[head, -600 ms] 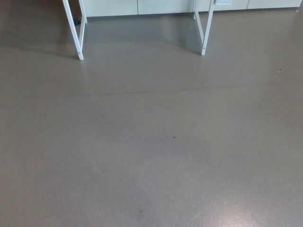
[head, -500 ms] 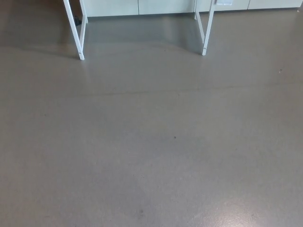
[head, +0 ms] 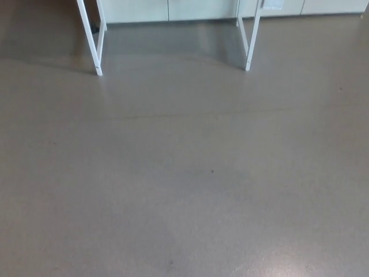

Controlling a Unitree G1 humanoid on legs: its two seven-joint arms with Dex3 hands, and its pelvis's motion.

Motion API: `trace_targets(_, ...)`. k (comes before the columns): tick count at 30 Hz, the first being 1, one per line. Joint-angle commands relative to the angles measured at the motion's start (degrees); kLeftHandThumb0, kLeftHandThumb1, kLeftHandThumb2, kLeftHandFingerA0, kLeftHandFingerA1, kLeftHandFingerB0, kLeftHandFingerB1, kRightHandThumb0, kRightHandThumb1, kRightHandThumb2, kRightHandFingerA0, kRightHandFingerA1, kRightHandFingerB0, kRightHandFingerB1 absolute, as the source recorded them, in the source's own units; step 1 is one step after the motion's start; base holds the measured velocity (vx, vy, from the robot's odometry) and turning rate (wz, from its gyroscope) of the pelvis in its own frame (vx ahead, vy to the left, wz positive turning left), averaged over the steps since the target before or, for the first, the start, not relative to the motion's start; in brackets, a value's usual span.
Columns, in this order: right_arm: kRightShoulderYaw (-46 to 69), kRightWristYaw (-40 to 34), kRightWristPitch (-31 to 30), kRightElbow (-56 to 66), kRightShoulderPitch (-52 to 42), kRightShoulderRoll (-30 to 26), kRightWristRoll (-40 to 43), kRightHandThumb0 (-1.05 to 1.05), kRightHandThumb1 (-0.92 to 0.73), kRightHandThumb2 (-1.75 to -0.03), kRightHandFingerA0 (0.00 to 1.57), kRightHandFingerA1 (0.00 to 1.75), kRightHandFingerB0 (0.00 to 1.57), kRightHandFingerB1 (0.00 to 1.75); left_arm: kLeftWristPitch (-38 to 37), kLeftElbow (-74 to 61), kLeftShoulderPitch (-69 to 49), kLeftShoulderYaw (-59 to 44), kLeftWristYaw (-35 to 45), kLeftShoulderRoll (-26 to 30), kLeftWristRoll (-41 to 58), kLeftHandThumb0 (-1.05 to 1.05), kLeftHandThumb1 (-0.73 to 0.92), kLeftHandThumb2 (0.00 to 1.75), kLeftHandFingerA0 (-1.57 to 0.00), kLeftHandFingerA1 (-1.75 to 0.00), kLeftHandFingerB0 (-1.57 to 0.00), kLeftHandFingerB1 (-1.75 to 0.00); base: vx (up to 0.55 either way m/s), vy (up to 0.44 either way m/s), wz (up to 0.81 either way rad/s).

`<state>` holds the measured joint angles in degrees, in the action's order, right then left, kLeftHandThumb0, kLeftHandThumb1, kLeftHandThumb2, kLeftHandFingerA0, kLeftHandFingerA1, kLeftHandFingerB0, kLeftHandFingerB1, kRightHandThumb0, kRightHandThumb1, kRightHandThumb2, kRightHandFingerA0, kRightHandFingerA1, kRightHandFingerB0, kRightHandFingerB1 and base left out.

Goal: The robot walks towards a desk on which a file tray is kept in the middle and a stapler is kept to its right. The robot lifts the stapler using its right hand and places it on the file tray.

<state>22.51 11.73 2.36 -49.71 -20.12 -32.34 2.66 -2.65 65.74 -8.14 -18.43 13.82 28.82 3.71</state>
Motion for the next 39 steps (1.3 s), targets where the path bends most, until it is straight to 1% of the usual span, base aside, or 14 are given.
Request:
trace_targets(1,-0.17,2.86,-2.2,-0.5,-0.23,-2.11,1.08,-0.62,-0.64,-0.6,0.31,0.38,0.11,0.24,-0.96,-0.86,-0.44,-0.48,-0.18,0.91,0.94,-0.5,0.62,0.58,-0.54,-0.45,-0.47,-0.39,0.04,0.014,0.15)
trace_targets(5,0.19,3.01,-5.48,5.9,-4.13,-1.98,1.11,-0.71,-0.55,-0.87,0.28,0.5,0.06,0.34,-2.16,1.04,-1.37,-0.76,-0.64,0.73,0.89,-0.47,0.62,0.59,-0.53,-0.46,-0.47,-0.38,0.04,-0.059,0.02)
trace_targets(6,-1.24,2.6,-4.88,5.04,-3.72,-2.48,-0.59,-0.67,-0.67,-0.6,0.36,0.41,0.09,0.3,-2.28,1.01,-1.57,-0.88,-0.67,0.72,0.99,-0.49,0.49,0.86,-0.5,-0.6,-0.39,-0.51,0.09,-0.166,0.07)
trace_targets(7,-1.25,2.34,-4.23,4.72,-3.56,-2.23,-0.45,-0.72,-0.55,-0.87,0.33,0.53,0.06,0.35,-2.0,1.15,-1.29,-0.78,-0.91,0.73,0.87,-0.47,0.62,0.58,-0.55,-0.46,-0.48,-0.39,0.04,-0.24,0.02)
trace_targets(17,-2.04,2.0,-2.06,1.88,-2.78,-2.77,-0.43,-0.72,-0.53,-0.84,0.35,0.51,0.09,0.36,-2.76,2.08,-1.47,-0.68,-1.87,0.48,0.62,-0.47,0.62,0.59,-0.54,-0.47,-0.48,-0.39,0.19,-0.144,0.08)
trace_targets(19,-2.47,1.31,-0.62,-0.19,-2.16,-2.78,-0.9,-0.72,-0.53,-0.86,0.34,0.5,0.08,0.38,-2.84,1.56,-1.89,-0.63,-1.51,0.63,0.64,-0.5,0.48,0.85,-0.51,-0.6,-0.41,-0.52,0.23,-0.002,-0.05)
trace_targets(20,-2.06,1.26,-0.31,-0.17,-2.26,-2.41,-0.32,-0.63,-0.63,-0.59,0.4,0.39,0.13,0.3,-2.63,1.59,-1.71,-0.64,-1.68,0.62,0.65,-0.47,0.61,0.58,-0.56,-0.47,-0.5,-0.39,0.24,0.061,-0.07)
trace_targets(24,-3.22,-0.32,0.87,-2.56,-1.19,-2.52,-1.62,-0.7,-0.55,-0.84,0.39,0.53,0.08,0.39,-2.03,1.15,-1.64,-0.74,-1.75,0.63,0.8,-0.46,0.61,0.58,-0.56,-0.46,-0.48,-0.39,0.27,0.137,-0.11)
trace_targets(25,-3.24,0.04,1.08,-2.14,-1.46,-2.51,-1.39,-0.65,-0.65,-0.6,0.42,0.4,0.12,0.28,-1.82,0.92,-1.61,-0.86,-1.84,0.7,0.91,-0.46,0.61,0.58,-0.56,-0.47,-0.49,-0.39,0.35,0.221,-0.2)
trace_targets(29,-2.61,-0.11,1.59,-2.13,-1.41,-2.08,-0.28,-0.68,-0.52,-0.84,0.36,0.5,0.07,0.38,-1.9,1.03,-1.57,-0.87,-2.32,0.67,0.77,-0.46,0.62,0.58,-0.58,-0.48,-0.52,-0.4,0.38,0.329,-0.2)
trace_targets(33,-2.14,-0.67,1.71,-0.38,-2.21,-1.49,0.26,-0.63,-0.64,-0.59,0.38,0.39,0.12,0.29,-2.61,0.99,-1.83,-0.75,-1.82,0.75,0.7,-0.48,0.61,0.59,-0.55,-0.47,-0.49,-0.39,0.35,0.177,-0.05)
trace_targets(35,-2.34,-1.02,1.49,-0.05,-2.25,-1.49,-0.06,-0.68,-0.52,-0.84,0.35,0.5,0.07,0.38,-2.33,1.26,-1.55,-0.77,-2.29,0.68,0.7,-0.48,0.6,0.58,-0.56,-0.47,-0.5,-0.39,0.32,0.088,0.07)
trace_targets(38,-2.32,-0.02,2.38,1.31,-3.38,-1.56,0.17,-0.68,-0.53,-0.85,0.35,0.52,0.06,0.31,-2.62,1.23,-1.71,-1.04,-1.5,0.73,1.07,-0.5,0.5,0.88,-0.53,-0.61,-0.39,-0.51,0.37,-0.008,0.13)
trace_targets(39,-2.48,-0.59,2.7,0.25,-2.81,-1.55,-0.12,-0.66,-0.52,-0.83,0.34,0.5,0.06,0.32,-2.25,1.59,-1.33,-0.83,-1.78,0.78,0.82,-0.47,0.61,0.58,-0.55,-0.47,-0.5,-0.39,0.42,-0.077,0.19)
